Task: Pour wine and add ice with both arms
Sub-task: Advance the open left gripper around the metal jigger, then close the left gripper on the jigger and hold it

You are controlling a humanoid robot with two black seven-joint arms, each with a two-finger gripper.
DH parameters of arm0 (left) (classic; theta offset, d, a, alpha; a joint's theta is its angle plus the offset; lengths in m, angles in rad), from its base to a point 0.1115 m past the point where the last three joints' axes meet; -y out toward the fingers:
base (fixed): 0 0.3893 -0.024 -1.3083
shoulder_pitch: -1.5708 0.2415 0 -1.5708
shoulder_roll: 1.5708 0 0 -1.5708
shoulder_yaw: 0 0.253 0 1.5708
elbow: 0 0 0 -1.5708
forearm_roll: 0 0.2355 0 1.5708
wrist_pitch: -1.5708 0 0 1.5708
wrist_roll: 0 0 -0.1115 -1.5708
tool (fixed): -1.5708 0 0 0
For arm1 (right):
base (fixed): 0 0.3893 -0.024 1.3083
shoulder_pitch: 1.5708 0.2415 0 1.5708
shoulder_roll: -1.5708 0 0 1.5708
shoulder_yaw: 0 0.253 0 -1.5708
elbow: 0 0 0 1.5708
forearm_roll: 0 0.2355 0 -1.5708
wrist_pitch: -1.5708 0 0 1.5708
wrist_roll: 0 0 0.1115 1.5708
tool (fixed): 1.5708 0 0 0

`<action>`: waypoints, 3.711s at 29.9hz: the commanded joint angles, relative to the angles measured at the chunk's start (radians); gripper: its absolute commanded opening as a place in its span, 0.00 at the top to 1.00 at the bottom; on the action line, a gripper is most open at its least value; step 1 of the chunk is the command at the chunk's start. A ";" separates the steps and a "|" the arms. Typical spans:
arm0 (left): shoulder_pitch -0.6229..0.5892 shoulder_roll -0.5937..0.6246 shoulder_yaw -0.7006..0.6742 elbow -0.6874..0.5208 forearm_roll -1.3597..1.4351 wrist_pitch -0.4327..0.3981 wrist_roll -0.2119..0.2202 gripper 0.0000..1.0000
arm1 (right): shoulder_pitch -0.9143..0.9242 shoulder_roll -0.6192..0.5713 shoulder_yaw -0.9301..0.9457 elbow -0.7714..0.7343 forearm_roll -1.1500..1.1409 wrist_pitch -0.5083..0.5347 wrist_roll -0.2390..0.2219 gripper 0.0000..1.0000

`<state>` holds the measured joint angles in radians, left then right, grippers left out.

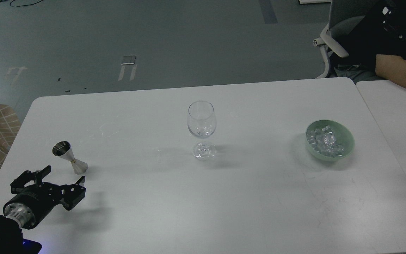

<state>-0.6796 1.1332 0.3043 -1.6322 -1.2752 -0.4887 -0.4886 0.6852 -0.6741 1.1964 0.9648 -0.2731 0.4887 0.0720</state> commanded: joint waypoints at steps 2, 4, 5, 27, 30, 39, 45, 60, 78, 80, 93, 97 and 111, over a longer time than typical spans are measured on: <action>0.002 -0.026 -0.019 0.031 -0.021 0.000 0.000 0.00 | 0.001 0.001 0.000 0.000 0.000 0.000 0.000 0.00; 0.003 -0.036 -0.020 0.046 -0.023 0.000 0.000 0.00 | 0.001 0.001 -0.001 0.000 0.000 0.000 0.000 0.00; 0.003 -0.038 -0.022 0.051 -0.023 0.000 0.000 0.00 | 0.001 0.001 0.000 0.000 0.000 0.000 0.000 0.00; 0.018 -0.138 -0.065 0.176 -0.036 0.000 0.000 0.01 | 0.001 0.001 -0.001 -0.002 0.000 0.000 0.000 0.00; 0.018 -0.150 -0.066 0.181 -0.036 0.000 0.000 0.01 | 0.001 0.001 -0.001 -0.002 0.000 0.000 0.000 0.00; 0.020 -0.159 -0.111 0.215 -0.036 0.000 0.000 0.01 | -0.001 0.001 -0.001 -0.002 0.000 0.000 0.000 0.00; 0.020 -0.179 -0.120 0.244 -0.035 0.000 0.000 0.01 | -0.004 0.001 -0.001 -0.002 0.000 0.000 0.000 0.00; 0.022 -0.202 -0.132 0.287 -0.035 0.000 0.000 0.04 | -0.006 0.001 -0.001 -0.002 0.000 0.000 0.000 0.00; 0.032 -0.211 -0.136 0.304 -0.029 0.000 0.000 0.18 | -0.006 -0.001 0.000 -0.001 0.000 0.000 0.000 0.00; 0.032 -0.213 -0.136 0.304 -0.029 0.000 0.000 0.18 | -0.006 -0.001 -0.001 -0.001 0.002 0.000 0.000 0.00; 0.034 -0.251 -0.151 0.328 -0.026 0.000 0.000 0.37 | -0.006 -0.001 0.000 -0.002 0.000 0.000 0.000 0.00; 0.035 -0.256 -0.151 0.330 -0.026 0.000 0.000 0.38 | -0.006 -0.001 0.000 -0.002 0.002 0.000 0.000 0.00; 0.048 -0.256 -0.152 0.341 -0.027 0.000 0.000 0.46 | -0.006 -0.001 0.000 -0.002 0.000 0.000 0.000 0.00</action>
<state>-0.6323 0.8774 0.1518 -1.2945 -1.3023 -0.4887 -0.4887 0.6795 -0.6750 1.1965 0.9633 -0.2726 0.4887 0.0721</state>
